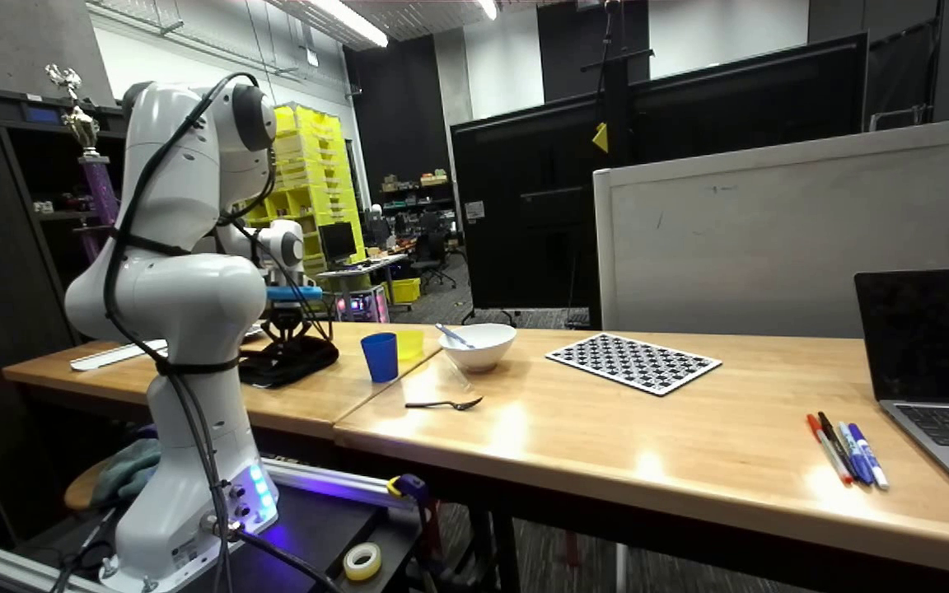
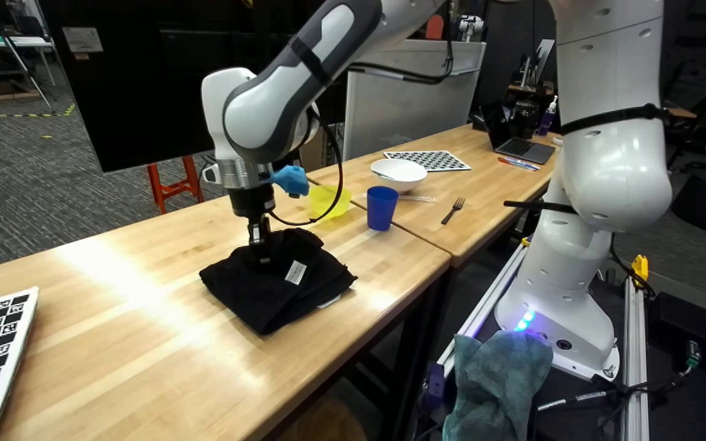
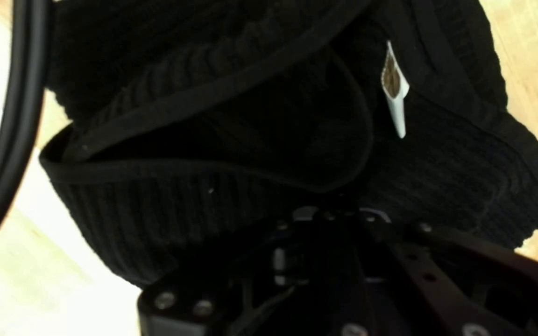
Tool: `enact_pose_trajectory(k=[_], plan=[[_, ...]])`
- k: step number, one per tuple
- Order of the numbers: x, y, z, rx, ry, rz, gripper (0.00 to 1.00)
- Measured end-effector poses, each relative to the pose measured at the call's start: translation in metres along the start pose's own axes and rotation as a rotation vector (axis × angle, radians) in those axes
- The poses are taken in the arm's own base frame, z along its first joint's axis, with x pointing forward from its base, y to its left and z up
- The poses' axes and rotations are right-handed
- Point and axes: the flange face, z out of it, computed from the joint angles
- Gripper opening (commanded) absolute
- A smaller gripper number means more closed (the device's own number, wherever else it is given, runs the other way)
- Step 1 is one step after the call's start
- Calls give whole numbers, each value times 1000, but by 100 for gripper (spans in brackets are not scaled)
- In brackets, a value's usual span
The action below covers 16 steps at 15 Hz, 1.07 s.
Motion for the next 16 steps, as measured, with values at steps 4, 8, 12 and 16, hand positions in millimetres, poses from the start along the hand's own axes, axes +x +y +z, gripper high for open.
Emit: enact_pose_trajectory(k=[4,8,12,16], plan=[[2,8,4,9,-2,-9,0],[1,17,3,12,3,-33,0],[-7,36,0,17,10,-56,0],[-18,60,-3,21,20,-69,0]])
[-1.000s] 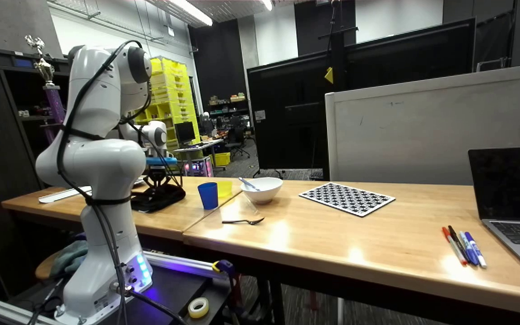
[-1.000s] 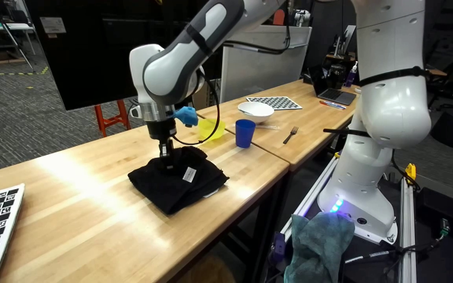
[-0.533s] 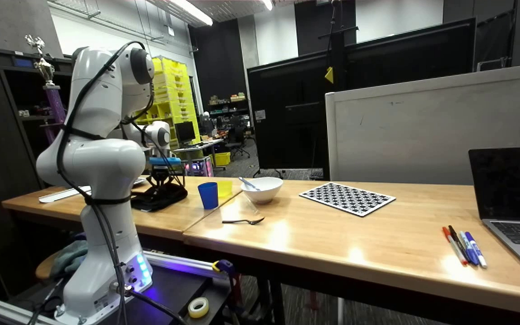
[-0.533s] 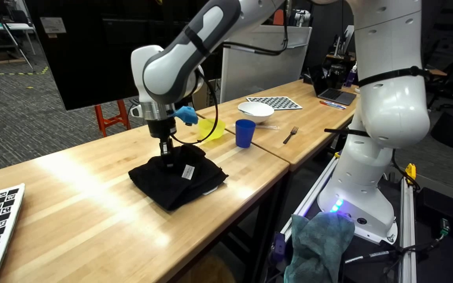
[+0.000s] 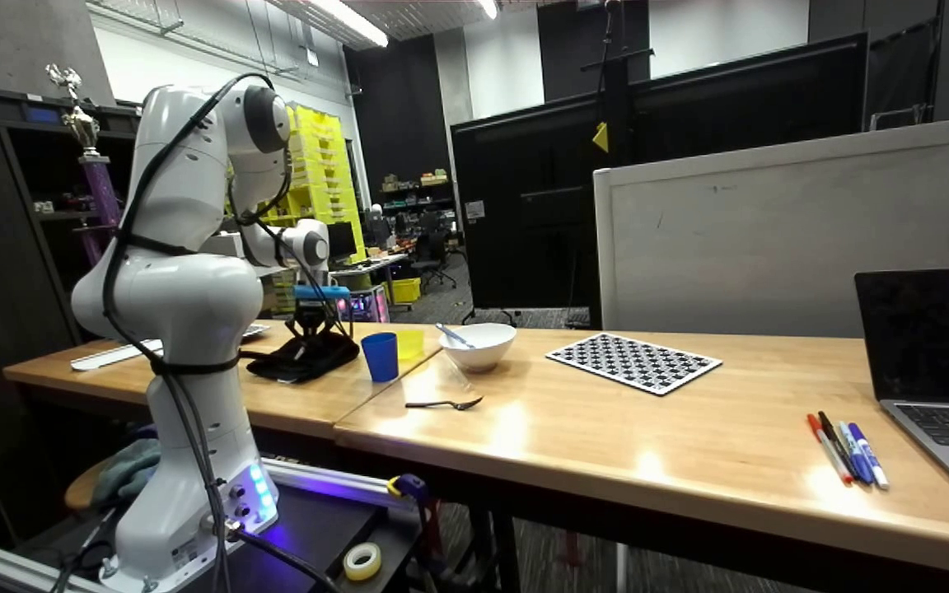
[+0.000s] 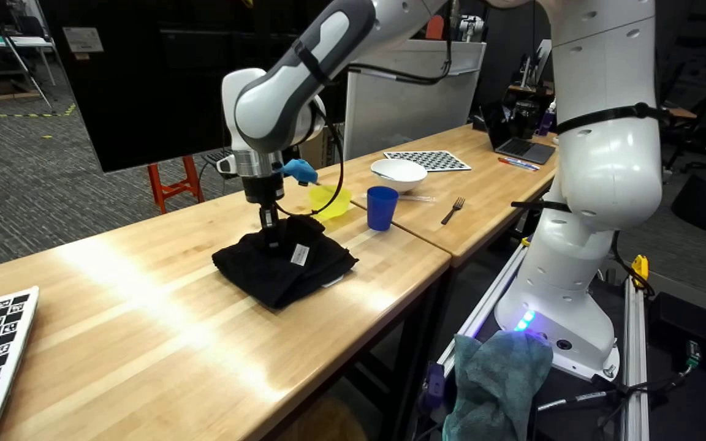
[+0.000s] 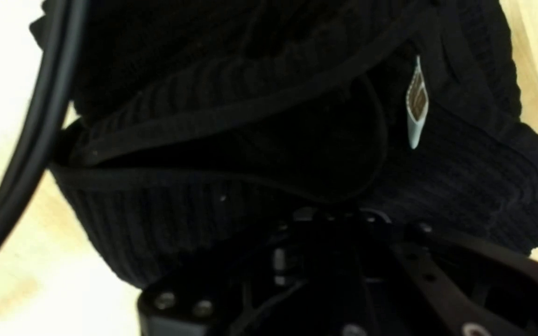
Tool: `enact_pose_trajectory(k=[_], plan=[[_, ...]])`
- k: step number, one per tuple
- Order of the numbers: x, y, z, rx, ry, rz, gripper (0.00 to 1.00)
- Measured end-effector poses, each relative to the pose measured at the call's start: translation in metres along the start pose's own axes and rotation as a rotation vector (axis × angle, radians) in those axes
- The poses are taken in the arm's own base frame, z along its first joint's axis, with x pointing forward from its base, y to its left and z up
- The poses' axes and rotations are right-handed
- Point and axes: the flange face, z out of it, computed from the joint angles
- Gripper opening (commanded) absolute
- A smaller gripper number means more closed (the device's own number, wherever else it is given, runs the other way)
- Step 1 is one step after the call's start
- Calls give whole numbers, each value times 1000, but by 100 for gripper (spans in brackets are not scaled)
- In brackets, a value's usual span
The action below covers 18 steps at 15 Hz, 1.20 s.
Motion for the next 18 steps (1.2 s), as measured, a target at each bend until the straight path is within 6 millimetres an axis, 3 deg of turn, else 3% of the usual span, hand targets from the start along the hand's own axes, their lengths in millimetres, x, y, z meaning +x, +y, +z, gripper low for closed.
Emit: enact_pose_trajectory(k=[10,18], plan=[[-48,63,-9,16,24,11,0],[-91,93,-12,13,19,40,0]])
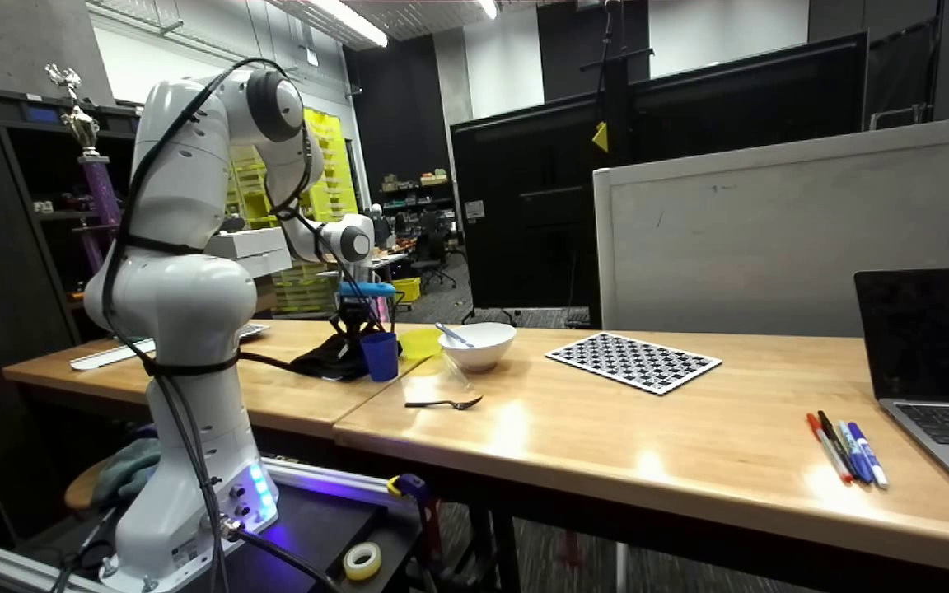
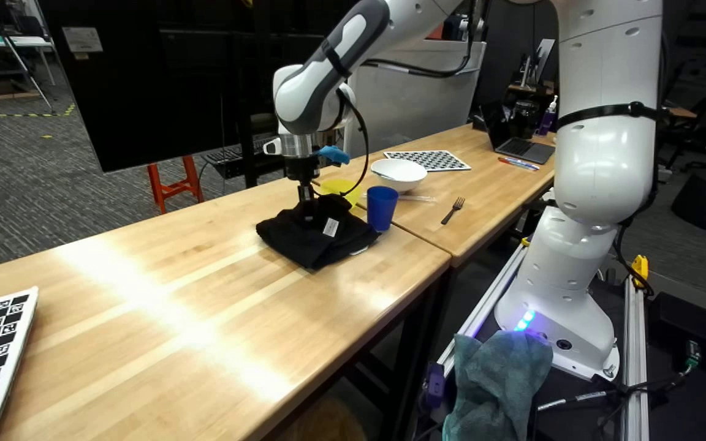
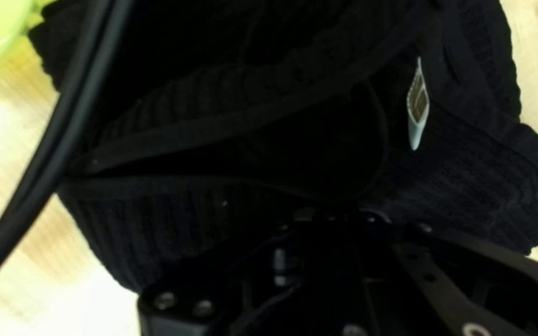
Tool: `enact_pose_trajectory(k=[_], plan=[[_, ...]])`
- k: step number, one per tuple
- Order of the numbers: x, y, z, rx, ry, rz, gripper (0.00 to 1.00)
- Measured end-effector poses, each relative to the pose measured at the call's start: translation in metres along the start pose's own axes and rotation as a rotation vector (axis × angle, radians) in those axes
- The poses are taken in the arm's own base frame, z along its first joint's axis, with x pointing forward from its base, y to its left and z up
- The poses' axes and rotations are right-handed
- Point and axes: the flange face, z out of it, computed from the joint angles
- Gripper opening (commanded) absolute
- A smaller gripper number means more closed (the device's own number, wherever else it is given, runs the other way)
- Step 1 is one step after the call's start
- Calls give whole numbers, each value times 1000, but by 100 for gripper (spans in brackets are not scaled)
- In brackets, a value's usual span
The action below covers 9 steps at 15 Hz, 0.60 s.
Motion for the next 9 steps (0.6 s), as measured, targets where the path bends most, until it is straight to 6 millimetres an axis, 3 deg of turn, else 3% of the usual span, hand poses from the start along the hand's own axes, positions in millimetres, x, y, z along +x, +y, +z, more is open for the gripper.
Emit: enact_pose_trajectory(k=[9], plan=[[-51,18,1,-2,-12,52,0]])
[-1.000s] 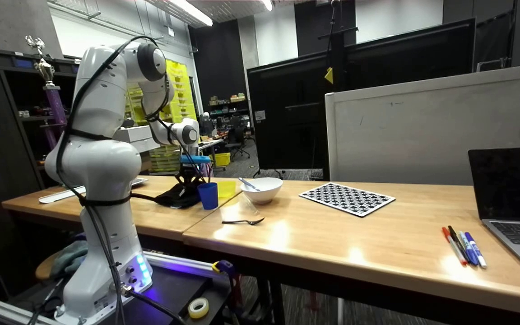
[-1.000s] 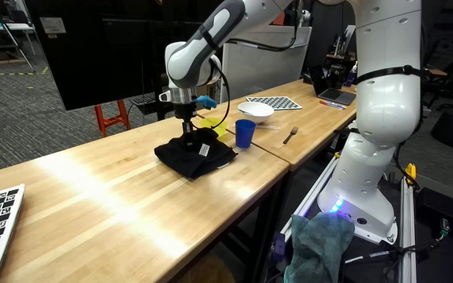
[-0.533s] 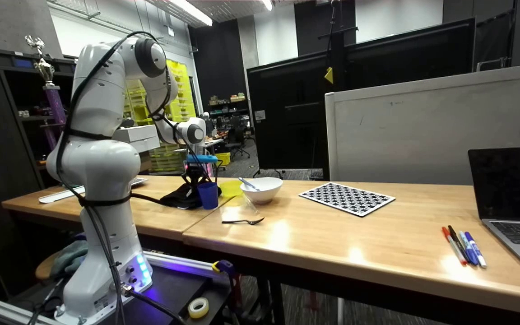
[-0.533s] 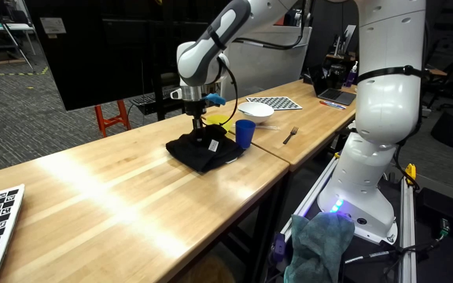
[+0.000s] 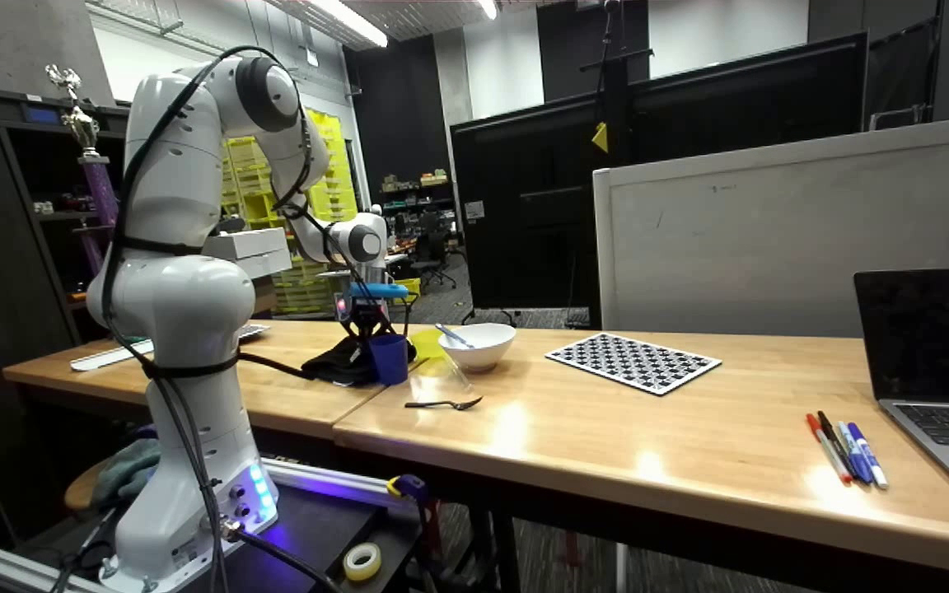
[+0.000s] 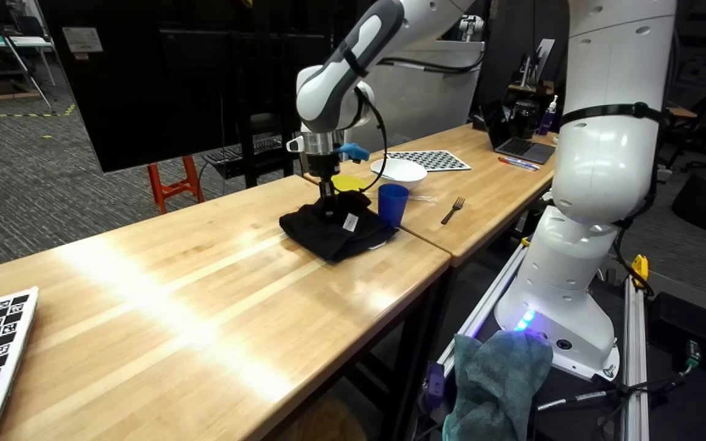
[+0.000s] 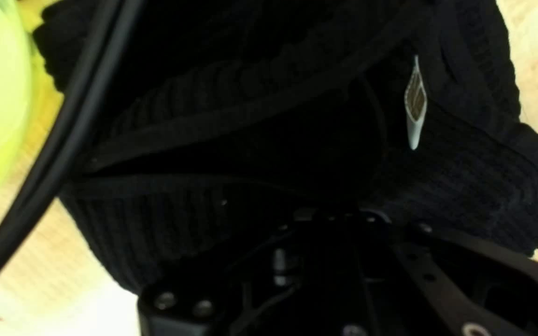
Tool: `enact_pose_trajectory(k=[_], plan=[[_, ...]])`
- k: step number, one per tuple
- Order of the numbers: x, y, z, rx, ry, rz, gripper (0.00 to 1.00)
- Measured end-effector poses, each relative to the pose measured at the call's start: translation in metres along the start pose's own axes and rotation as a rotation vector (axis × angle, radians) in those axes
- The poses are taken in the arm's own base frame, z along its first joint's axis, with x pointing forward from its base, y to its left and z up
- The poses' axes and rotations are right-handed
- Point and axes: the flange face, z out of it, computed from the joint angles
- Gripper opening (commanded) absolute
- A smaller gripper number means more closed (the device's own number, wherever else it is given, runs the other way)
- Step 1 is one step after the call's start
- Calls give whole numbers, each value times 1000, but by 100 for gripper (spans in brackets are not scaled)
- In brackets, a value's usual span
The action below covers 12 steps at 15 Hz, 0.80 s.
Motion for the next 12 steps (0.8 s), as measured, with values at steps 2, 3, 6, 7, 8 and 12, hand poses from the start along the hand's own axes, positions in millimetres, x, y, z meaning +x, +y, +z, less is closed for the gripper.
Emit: enact_pose_trajectory(k=[2,3,6,7,8,12], plan=[[-12,4,0,0,-2,9,0],[-18,7,1,0,-3,11,0],[-35,13,1,1,-6,18,0],[-40,16,1,2,-7,19,0],[-45,18,1,3,-8,20,0],[-62,27,1,6,-9,26,0]])
